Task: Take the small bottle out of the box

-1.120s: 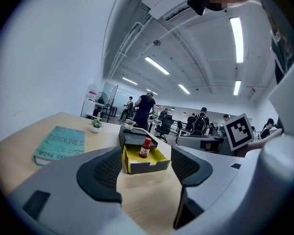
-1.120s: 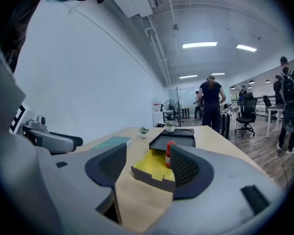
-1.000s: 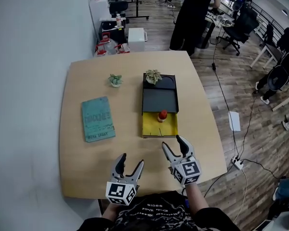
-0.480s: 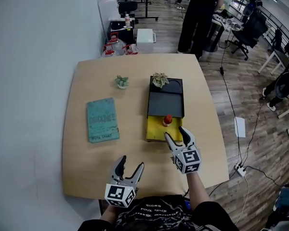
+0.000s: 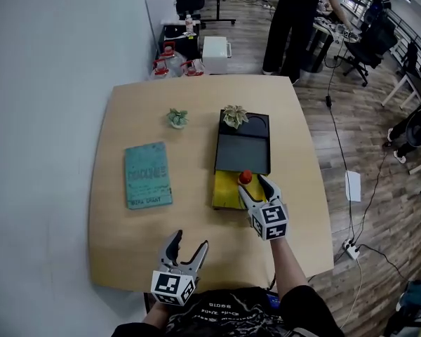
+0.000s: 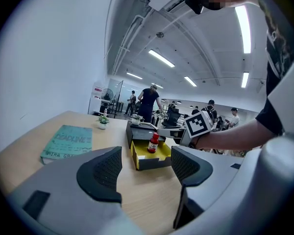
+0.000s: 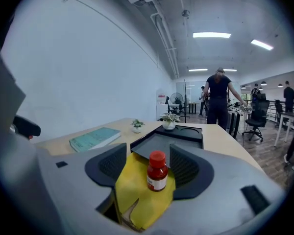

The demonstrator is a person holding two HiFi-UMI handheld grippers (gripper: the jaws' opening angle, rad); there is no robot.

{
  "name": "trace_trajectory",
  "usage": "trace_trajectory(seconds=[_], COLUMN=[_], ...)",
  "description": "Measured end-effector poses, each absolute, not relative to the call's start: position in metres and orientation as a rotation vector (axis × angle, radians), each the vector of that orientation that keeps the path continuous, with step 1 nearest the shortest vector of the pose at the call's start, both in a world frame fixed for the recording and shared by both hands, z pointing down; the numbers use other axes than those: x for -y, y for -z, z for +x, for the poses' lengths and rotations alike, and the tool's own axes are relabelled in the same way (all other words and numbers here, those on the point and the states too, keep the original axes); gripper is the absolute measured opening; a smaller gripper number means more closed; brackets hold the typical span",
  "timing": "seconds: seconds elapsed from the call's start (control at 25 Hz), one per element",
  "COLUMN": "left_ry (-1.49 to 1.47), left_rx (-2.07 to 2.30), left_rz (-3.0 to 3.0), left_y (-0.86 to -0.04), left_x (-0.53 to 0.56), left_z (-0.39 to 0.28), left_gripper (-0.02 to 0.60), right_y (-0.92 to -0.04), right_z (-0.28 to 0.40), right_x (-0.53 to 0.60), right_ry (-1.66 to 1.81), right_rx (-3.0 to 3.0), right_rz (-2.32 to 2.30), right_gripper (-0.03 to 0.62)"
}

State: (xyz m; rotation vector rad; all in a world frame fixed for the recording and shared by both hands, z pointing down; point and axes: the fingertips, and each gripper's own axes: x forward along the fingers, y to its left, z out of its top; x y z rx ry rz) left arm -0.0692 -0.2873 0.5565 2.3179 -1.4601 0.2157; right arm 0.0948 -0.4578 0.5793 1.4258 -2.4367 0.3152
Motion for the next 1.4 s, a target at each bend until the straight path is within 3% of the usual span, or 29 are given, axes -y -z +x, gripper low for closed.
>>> trace_trajectory(seconds=[0.68, 0.84, 1.4], left_ry=[-0.316, -0.324, -0.290], left_rx=[1.485, 1.485, 1.571], left_rz=[2.279, 2.268, 2.214], left_y=[-0.572, -0.577, -0.574], left_x=[0.302, 0.303, 0.300], left_z=[-0.074, -0.072, -0.097], left_gripper=[0.323, 0.324, 0.324], right_y=[-0.631, -0.631, -0.604], right_z=[0.090, 0.090, 0.084], right_x=[0.501, 0.506, 0.498], right_ry=[-0.417, -0.395, -0.339], right_rx=[2.404, 2.398, 2.437], right_rz=[1.366, 1.367, 1.352], right_gripper=[0.279, 0.166, 0.160])
